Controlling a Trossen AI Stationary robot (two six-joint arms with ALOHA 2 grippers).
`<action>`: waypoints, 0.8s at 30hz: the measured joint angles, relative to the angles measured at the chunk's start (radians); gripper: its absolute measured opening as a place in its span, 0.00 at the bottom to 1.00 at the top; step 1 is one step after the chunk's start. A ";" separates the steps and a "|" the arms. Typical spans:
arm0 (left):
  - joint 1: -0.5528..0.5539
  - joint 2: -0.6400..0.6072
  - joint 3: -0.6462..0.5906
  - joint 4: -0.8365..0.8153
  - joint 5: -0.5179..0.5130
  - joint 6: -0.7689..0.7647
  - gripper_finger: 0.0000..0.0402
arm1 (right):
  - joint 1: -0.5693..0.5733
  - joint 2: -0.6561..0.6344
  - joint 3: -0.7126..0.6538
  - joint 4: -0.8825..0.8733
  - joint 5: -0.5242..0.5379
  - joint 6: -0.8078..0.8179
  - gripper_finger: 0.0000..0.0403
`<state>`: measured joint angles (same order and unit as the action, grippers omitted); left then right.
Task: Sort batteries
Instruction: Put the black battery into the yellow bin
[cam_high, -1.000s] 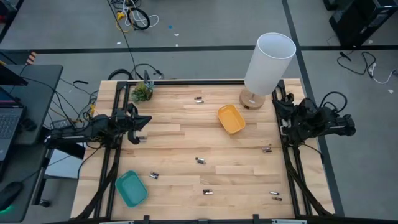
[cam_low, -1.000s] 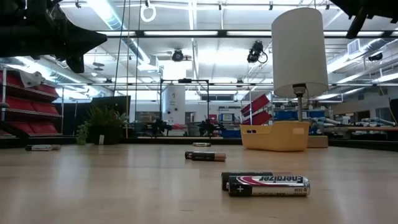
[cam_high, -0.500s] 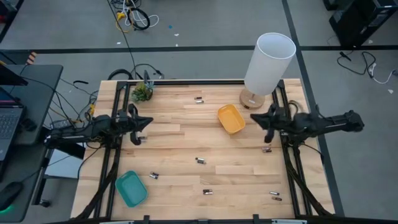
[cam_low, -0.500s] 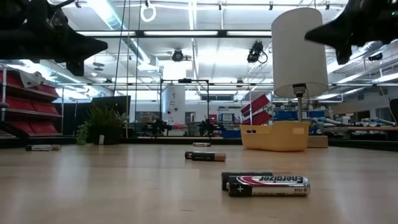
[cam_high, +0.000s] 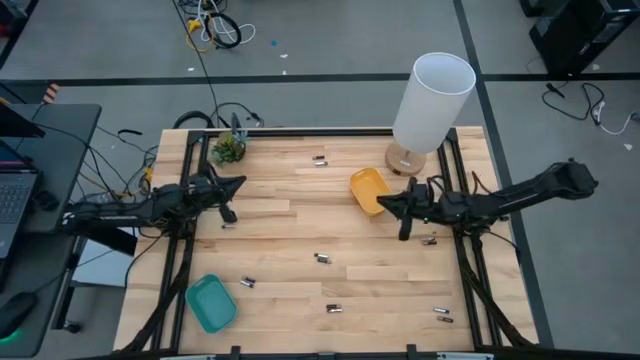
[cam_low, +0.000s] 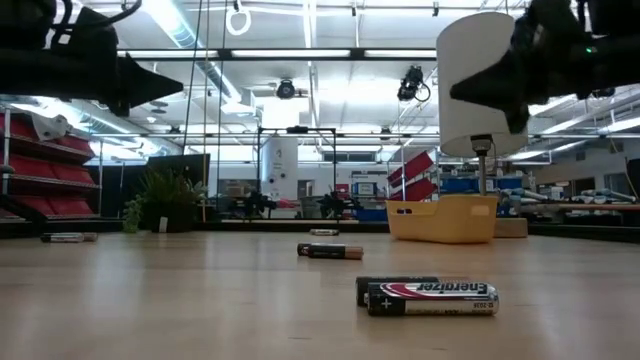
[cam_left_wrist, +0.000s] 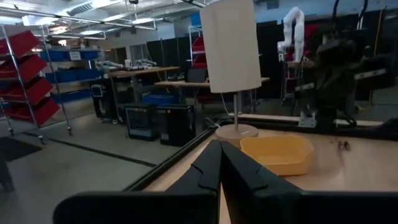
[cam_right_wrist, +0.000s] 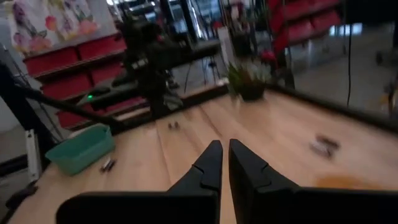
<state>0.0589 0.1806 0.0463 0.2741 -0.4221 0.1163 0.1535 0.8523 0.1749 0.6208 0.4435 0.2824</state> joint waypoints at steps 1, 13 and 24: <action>0.000 0.028 0.000 0.019 0.000 0.009 0.04 | -0.005 0.043 0.016 0.053 0.001 -0.038 0.04; 0.000 0.278 0.000 0.096 -0.103 -0.125 0.04 | -0.150 0.383 0.153 0.214 0.072 -0.147 0.05; 0.000 0.344 0.000 0.041 -0.053 -0.072 0.04 | -0.273 0.509 0.297 0.187 -0.024 -0.347 0.09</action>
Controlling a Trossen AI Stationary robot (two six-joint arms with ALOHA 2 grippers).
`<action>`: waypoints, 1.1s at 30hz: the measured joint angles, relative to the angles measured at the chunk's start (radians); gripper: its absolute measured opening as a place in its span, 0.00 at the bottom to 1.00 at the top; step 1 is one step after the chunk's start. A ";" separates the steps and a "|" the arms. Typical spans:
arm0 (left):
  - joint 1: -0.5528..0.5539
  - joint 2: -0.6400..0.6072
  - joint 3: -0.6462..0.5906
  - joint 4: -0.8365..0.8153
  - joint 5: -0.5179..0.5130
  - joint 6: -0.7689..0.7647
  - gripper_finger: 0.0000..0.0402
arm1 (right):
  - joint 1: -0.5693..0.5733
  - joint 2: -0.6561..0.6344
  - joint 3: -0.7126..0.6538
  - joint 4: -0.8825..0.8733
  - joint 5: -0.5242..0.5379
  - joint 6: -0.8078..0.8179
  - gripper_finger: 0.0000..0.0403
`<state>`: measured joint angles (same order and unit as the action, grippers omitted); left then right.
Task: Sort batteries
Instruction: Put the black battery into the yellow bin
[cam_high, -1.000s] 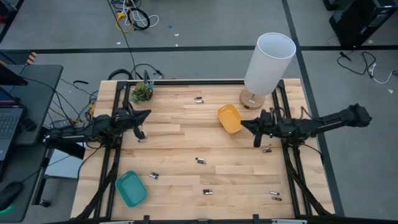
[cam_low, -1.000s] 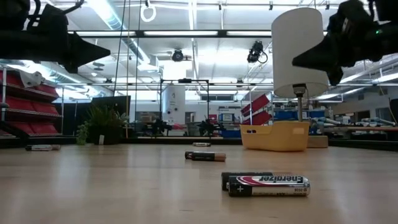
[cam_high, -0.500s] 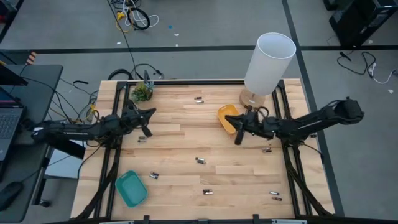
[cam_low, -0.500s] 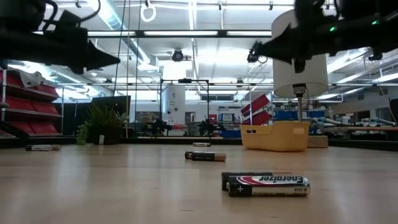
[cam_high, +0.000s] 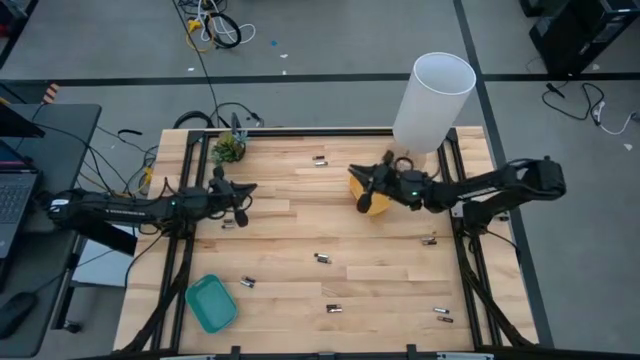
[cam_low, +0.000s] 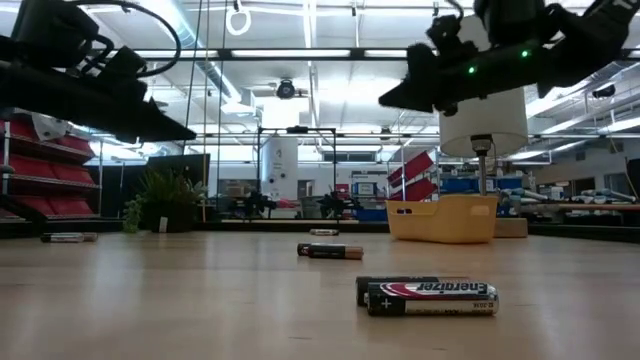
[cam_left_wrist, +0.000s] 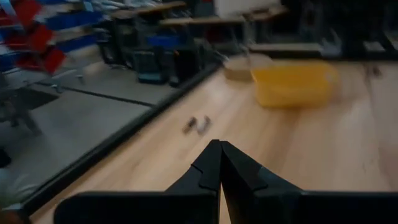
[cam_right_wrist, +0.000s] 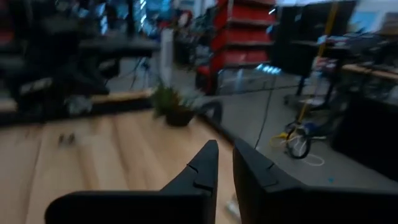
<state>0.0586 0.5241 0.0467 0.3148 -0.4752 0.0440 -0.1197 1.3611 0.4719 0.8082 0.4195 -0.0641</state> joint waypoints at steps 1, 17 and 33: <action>0.000 0.001 0.000 -0.011 0.003 0.008 0.04 | 0.004 0.027 0.007 0.004 -0.011 -0.011 0.10; -0.002 0.006 0.000 0.026 0.077 0.025 0.04 | -0.010 0.356 0.551 -0.637 -0.042 0.016 0.23; 0.000 0.006 0.000 0.039 -0.047 0.160 0.04 | -0.246 0.440 0.821 -0.923 -0.204 -0.206 0.30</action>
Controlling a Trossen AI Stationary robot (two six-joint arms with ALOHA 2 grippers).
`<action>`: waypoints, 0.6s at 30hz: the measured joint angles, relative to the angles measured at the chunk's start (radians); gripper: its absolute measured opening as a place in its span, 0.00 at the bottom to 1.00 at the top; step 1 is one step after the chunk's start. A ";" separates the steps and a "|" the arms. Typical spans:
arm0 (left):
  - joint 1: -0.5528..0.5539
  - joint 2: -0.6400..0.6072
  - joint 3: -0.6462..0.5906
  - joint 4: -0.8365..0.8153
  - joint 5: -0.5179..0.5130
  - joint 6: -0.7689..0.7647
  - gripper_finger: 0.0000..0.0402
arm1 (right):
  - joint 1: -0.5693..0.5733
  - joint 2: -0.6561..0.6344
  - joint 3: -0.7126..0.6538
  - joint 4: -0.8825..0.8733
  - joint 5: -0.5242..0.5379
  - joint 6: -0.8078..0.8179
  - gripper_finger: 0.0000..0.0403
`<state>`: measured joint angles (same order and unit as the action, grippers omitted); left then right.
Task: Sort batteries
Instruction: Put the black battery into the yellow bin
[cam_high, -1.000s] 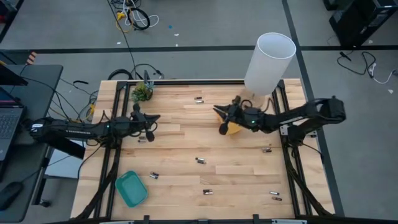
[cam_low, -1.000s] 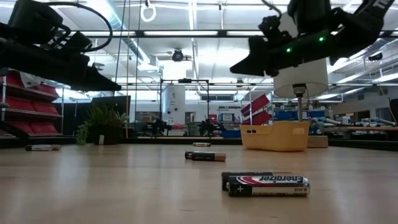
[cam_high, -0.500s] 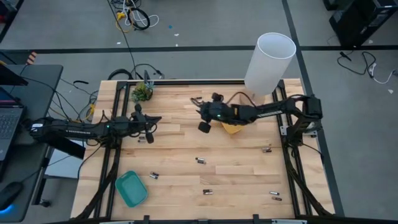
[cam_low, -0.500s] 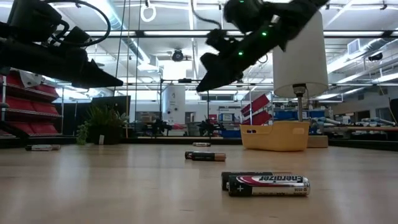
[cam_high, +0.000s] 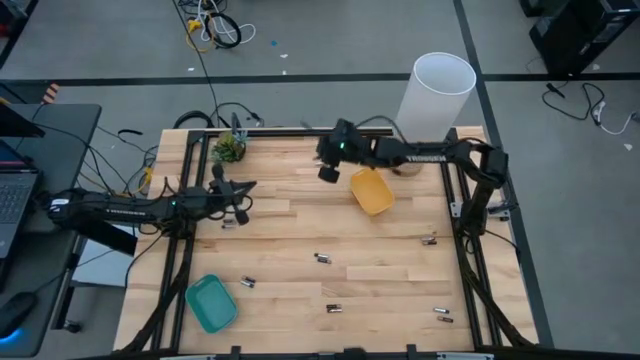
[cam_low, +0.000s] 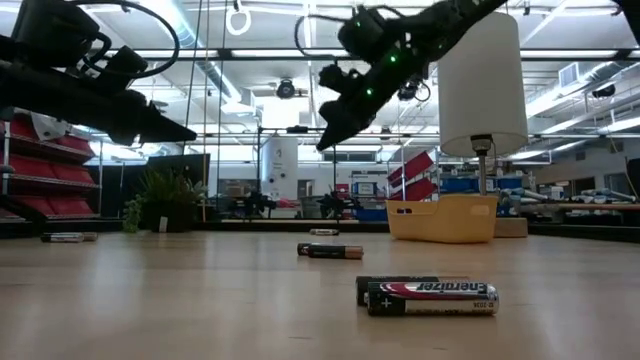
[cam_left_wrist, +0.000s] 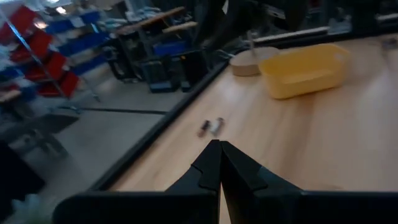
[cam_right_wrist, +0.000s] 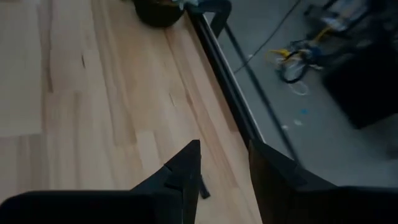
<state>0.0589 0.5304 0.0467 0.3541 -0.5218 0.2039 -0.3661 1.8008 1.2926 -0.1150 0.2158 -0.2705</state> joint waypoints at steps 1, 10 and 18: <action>0.000 0.000 0.000 0.005 -0.012 0.003 0.04 | -0.027 0.000 0.000 0.006 -0.051 0.001 0.30; 0.000 0.000 0.000 0.023 -0.043 -0.005 0.04 | -0.178 -0.001 0.001 -0.030 -0.277 0.032 0.29; 0.000 0.000 0.000 0.037 -0.032 -0.007 0.04 | -0.147 0.096 0.040 -0.107 -0.284 -0.001 0.29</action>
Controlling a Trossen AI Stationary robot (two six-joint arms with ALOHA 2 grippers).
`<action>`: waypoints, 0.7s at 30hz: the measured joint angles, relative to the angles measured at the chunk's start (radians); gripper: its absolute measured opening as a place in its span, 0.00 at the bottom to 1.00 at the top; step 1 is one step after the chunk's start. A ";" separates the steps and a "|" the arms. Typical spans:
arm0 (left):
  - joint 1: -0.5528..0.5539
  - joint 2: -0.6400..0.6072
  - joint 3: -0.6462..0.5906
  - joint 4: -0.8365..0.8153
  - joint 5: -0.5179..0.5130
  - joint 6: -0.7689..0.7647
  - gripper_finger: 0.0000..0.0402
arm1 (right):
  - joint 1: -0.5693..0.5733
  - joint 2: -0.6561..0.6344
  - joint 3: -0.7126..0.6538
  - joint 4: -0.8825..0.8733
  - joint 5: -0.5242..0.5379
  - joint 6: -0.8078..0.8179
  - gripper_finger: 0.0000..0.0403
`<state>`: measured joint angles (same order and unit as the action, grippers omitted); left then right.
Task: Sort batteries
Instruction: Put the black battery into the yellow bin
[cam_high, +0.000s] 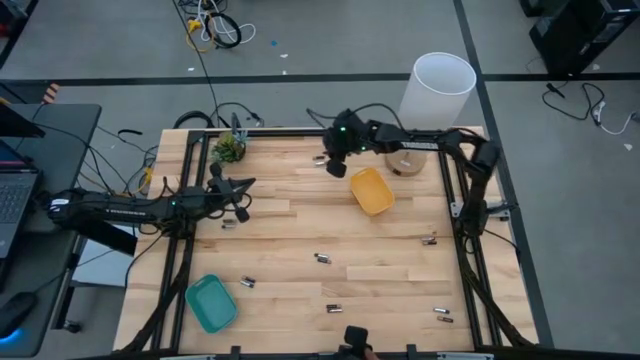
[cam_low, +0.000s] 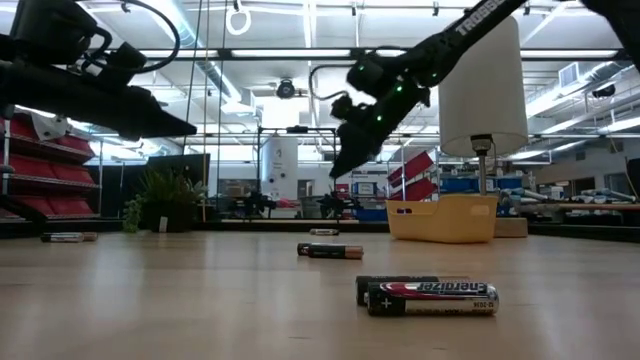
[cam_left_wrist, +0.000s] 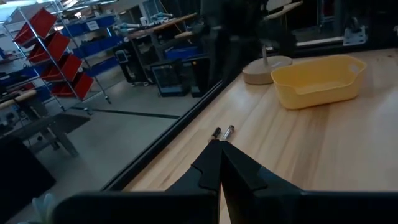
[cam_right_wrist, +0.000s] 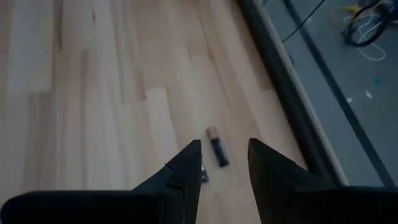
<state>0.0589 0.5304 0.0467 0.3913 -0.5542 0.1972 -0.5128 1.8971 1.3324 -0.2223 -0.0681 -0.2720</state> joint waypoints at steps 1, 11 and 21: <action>0.000 0.000 0.000 0.004 0.003 -0.001 0.04 | 0.003 0.021 0.028 -0.017 0.005 -0.008 0.29; 0.000 0.000 0.000 -0.005 0.008 -0.022 0.04 | 0.002 0.234 0.362 -0.291 0.020 -0.099 0.29; 0.000 0.000 0.000 -0.001 0.008 -0.019 0.04 | 0.000 0.377 0.453 -0.402 0.010 -0.169 0.28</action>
<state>0.0589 0.5304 0.0467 0.3901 -0.5457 0.1781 -0.5129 2.2744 1.7855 -0.6242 -0.0583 -0.4412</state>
